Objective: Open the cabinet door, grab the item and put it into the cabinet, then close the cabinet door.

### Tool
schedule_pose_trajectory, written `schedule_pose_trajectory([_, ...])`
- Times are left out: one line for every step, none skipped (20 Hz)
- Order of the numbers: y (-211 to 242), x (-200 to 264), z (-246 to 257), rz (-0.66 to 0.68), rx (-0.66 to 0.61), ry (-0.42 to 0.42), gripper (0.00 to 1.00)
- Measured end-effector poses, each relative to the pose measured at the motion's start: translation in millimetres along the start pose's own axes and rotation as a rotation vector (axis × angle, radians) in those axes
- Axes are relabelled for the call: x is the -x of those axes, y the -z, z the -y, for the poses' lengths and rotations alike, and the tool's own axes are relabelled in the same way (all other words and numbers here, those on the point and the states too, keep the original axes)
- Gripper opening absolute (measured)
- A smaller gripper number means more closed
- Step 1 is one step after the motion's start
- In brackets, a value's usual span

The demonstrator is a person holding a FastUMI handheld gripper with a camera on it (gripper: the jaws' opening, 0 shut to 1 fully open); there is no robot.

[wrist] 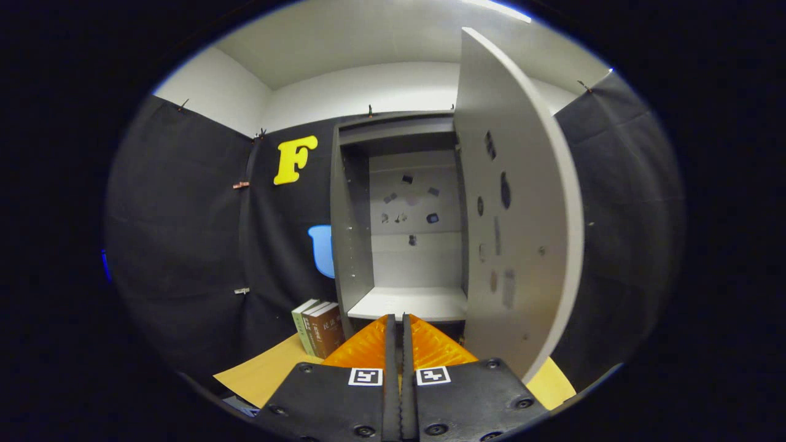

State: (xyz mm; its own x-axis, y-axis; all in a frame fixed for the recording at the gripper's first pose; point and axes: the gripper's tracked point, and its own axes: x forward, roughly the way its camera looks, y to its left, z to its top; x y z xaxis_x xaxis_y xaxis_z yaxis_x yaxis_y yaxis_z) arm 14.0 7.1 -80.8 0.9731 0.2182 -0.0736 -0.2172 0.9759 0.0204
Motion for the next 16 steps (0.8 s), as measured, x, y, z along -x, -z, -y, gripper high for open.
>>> schedule_pose_trajectory([13.0,-10.0,-6.5,-0.035,-0.009,-0.002,0.05])
schedule_pose_trajectory([27.4,-19.1,-11.9,-0.075,-0.020,-0.001,0.05])
schedule_pose_trajectory([44.1,-27.3,-13.3,-0.121,-0.028,0.008,0.05])
schedule_pose_trajectory([60.7,-35.4,-14.0,-0.164,-0.036,0.018,0.05])
schedule_pose_trajectory([74.7,-43.2,-14.6,-0.204,-0.044,0.028,0.06])
schedule_pose_trajectory([90.2,-48.7,-15.0,-0.244,-0.051,0.038,0.06])
schedule_pose_trajectory([105.8,-55.8,-14.6,-0.280,-0.058,0.051,0.05])
schedule_pose_trajectory([124.2,-60.7,-12.1,-0.320,-0.057,0.073,0.05])
schedule_pose_trajectory([145.1,-63.8,-9.9,-0.371,-0.049,0.094,0.05])
schedule_pose_trajectory([167.4,-66.0,-8.3,-0.423,-0.040,0.106,0.05])
schedule_pose_trajectory([188.9,-62.2,-9.7,-0.472,-0.037,0.109,0.09])
schedule_pose_trajectory([205.9,-63.0,-8.6,-0.513,-0.042,0.118,0.11])
schedule_pose_trajectory([218.0,-65.0,-7.3,-0.548,-0.056,0.126,0.11])
schedule_pose_trajectory([231.8,-63.0,-6.5,-0.574,-0.079,0.128,0.11])
schedule_pose_trajectory([248.4,-60.2,-7.2,-0.605,-0.100,0.131,0.25])
schedule_pose_trajectory([266.4,-57.3,-3.8,-0.645,-0.111,0.145,0.38])
